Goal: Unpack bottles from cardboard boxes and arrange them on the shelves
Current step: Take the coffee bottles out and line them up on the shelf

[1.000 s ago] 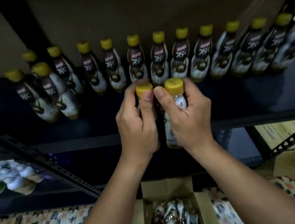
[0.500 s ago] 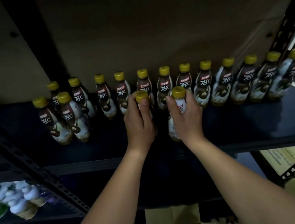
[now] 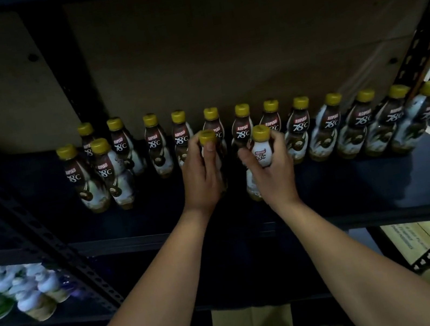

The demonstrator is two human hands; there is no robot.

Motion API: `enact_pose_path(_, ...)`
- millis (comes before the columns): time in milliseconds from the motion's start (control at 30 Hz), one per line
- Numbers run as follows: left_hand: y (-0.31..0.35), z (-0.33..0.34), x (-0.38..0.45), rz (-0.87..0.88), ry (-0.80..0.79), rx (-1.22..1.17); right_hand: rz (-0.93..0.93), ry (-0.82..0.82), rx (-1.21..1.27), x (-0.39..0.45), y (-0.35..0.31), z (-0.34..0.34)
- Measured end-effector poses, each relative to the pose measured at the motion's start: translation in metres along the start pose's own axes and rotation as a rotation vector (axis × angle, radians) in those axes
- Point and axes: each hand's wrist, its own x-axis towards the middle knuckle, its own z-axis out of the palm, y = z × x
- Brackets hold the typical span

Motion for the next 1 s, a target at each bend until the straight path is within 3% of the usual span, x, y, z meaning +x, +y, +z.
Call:
enact_pose_path(167, -0.017, -0.007, -0.027, -0.089, -0.004, 0.156, 0.106, -0.077, -0.136, -0.016, 0.029, -0.011)
enact_pose_path(500, -0.024, -0.015, -0.028, -0.331, -0.046, -0.099, 0.113, -0.088, -0.193, -0.015, 0.044, -0.013)
enact_pose_path(733, -0.021, -0.02, -0.025, -0.405, -0.207, -0.215, 0.127, -0.141, -0.193, -0.014, 0.041, -0.015)
enact_pose_path(1000, -0.028, -0.021, -0.025, -0.394, -0.14, -0.135, 0.168, -0.14, -0.161, -0.016, 0.039, -0.017)
